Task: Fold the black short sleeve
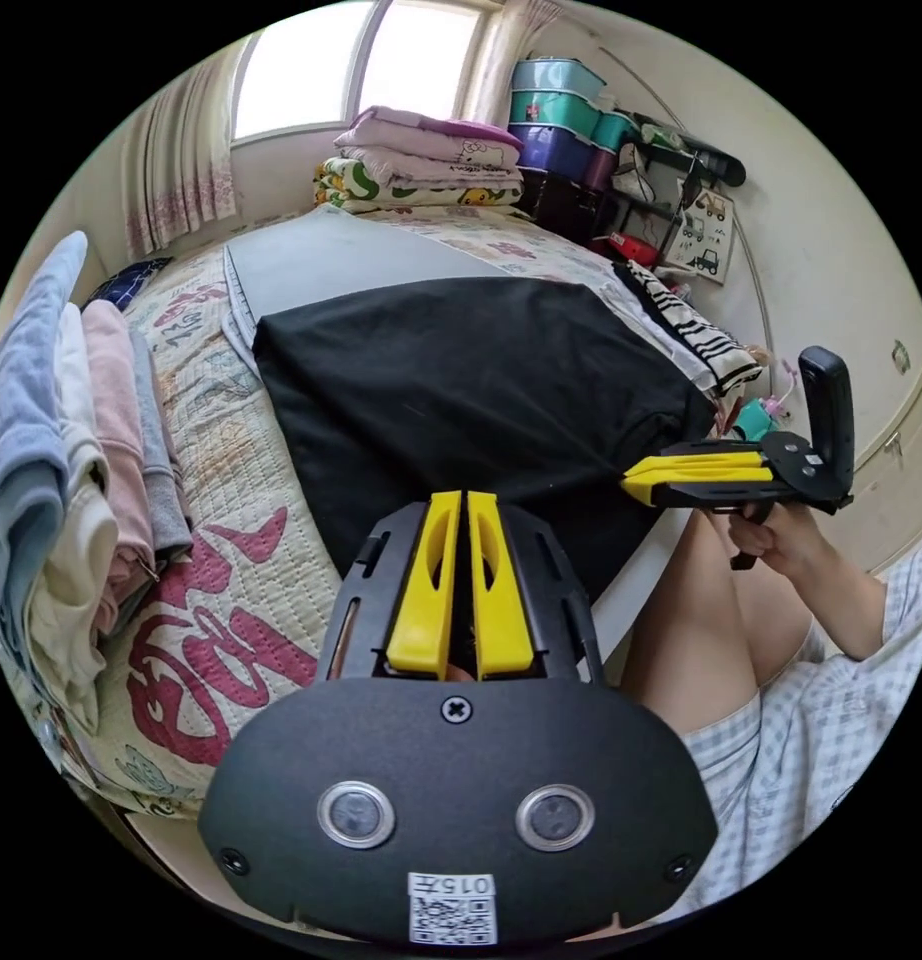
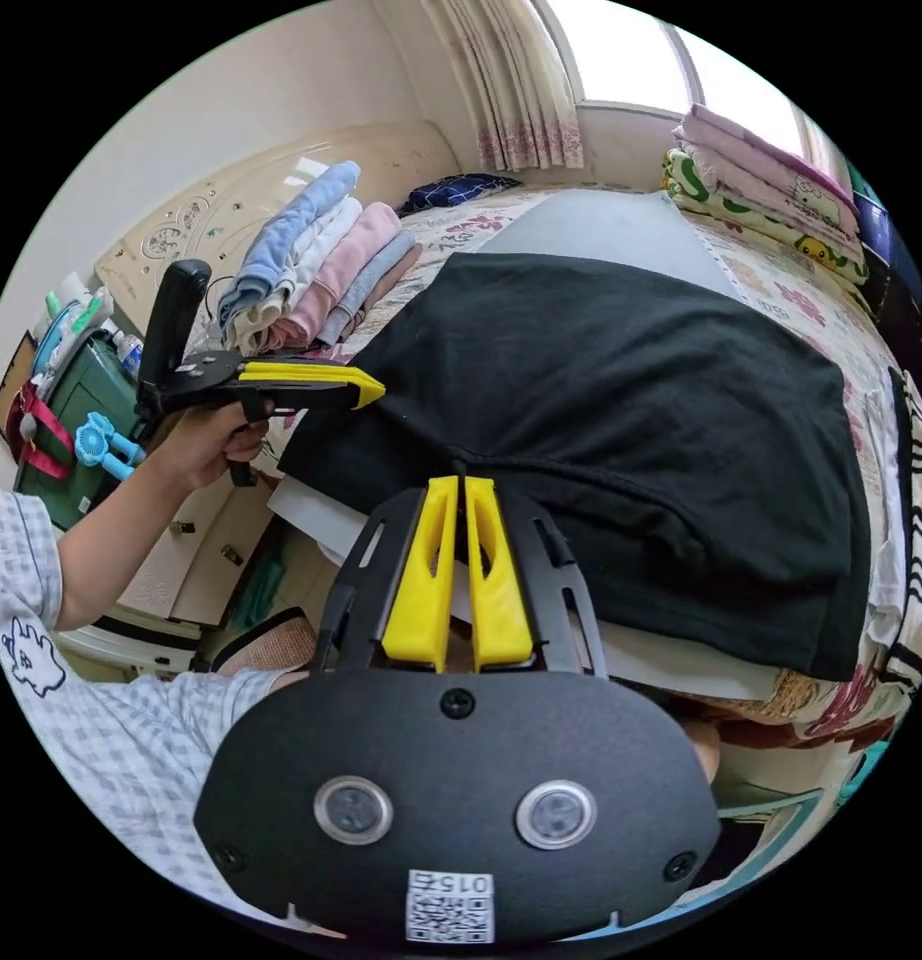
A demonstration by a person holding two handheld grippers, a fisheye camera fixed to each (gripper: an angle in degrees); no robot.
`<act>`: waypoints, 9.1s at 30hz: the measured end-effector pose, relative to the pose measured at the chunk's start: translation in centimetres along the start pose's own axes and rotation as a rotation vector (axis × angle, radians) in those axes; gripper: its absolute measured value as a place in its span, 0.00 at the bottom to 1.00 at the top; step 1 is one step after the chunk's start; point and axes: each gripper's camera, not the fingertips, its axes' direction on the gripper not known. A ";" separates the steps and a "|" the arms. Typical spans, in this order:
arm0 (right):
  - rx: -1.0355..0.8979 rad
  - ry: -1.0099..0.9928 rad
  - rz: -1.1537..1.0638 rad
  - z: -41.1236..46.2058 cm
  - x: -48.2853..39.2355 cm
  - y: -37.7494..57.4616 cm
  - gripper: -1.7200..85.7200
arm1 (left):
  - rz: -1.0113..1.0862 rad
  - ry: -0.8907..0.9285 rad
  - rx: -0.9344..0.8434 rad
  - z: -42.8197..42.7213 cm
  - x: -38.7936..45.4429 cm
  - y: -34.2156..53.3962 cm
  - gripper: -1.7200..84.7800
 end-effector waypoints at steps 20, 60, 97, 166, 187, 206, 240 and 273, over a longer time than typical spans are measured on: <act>0.250 -0.134 0.630 -25.5 29.4 -2.2 0.10 | 0.411 0.173 -0.024 3.5 25.9 -17.3 0.10; 0.536 0.135 0.708 -40.4 23.4 1.7 0.14 | 0.147 -0.050 -0.135 17.4 29.1 -58.1 0.16; 0.218 -0.389 0.050 -24.7 -10.3 -4.4 0.05 | -0.151 -0.058 0.068 -0.5 -4.0 -31.7 0.04; 0.347 -0.284 0.331 -24.8 -0.7 -41.0 0.05 | -0.192 0.574 0.233 2.6 -11.4 -22.5 0.08; 1.032 -0.034 0.310 -62.5 -2.3 -25.0 0.04 | 0.251 0.925 0.451 -7.0 28.2 -36.9 0.08; 0.413 0.508 0.705 -37.2 14.9 -45.4 0.04 | -0.014 0.368 0.340 16.0 30.1 -45.7 0.03; 1.042 -0.011 -0.216 -43.8 -77.4 -14.9 0.01 | -0.102 0.661 0.500 -11.3 9.1 2.2 0.01; 1.090 -0.216 -0.514 -21.3 -64.2 7.6 0.01 | -0.942 -0.087 0.754 -15.1 -22.1 32.8 0.16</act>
